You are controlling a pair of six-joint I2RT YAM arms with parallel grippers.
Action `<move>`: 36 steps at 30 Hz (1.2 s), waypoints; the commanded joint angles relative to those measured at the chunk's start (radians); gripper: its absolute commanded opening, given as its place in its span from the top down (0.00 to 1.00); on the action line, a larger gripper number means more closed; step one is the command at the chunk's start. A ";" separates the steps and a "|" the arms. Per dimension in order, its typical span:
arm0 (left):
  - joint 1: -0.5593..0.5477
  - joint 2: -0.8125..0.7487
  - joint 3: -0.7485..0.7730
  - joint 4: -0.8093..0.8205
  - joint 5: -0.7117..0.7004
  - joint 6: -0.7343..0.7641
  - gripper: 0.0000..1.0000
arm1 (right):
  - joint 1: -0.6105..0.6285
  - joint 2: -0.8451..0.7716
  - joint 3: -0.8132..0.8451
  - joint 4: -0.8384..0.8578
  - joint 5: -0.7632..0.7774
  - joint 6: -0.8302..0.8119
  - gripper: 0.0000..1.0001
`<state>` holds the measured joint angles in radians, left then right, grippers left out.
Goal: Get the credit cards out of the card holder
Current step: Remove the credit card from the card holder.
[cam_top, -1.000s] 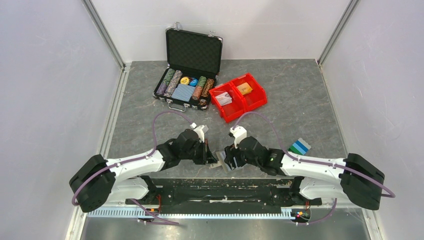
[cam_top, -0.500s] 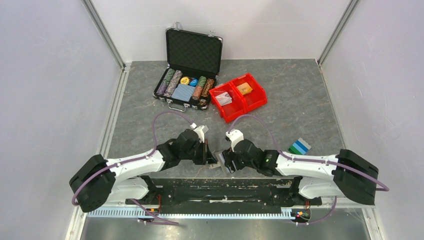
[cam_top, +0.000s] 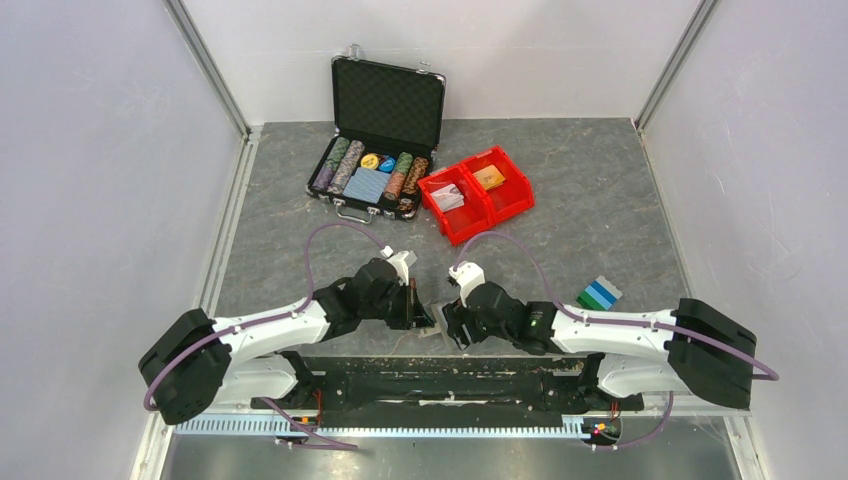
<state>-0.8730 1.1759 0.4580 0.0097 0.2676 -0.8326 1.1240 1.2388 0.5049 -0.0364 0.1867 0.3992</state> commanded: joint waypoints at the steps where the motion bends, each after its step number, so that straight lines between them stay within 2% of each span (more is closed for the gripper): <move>1: -0.004 -0.013 0.002 0.034 0.005 0.008 0.98 | 0.012 -0.003 0.044 -0.036 0.081 -0.007 0.30; 18: -0.003 -0.029 0.007 -0.061 -0.049 0.071 0.98 | 0.013 -0.091 0.066 -0.157 0.273 0.000 0.31; 25: -0.003 -0.030 0.012 -0.094 -0.063 0.101 0.98 | -0.020 -0.094 0.063 -0.172 0.301 -0.015 0.31; 31: 0.007 -0.023 0.056 -0.196 -0.133 0.138 0.94 | -0.136 -0.109 0.040 -0.156 0.207 -0.038 0.31; 34: 0.025 -0.022 0.091 -0.257 -0.183 0.154 0.88 | -0.175 -0.142 0.038 -0.130 0.143 -0.048 0.32; 36: 0.045 -0.018 0.114 -0.286 -0.198 0.165 0.80 | -0.196 -0.152 0.035 -0.106 0.090 -0.051 0.33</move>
<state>-0.8585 1.1641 0.4973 -0.2008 0.1493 -0.7349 0.9611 1.1313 0.5369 -0.2062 0.3744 0.3695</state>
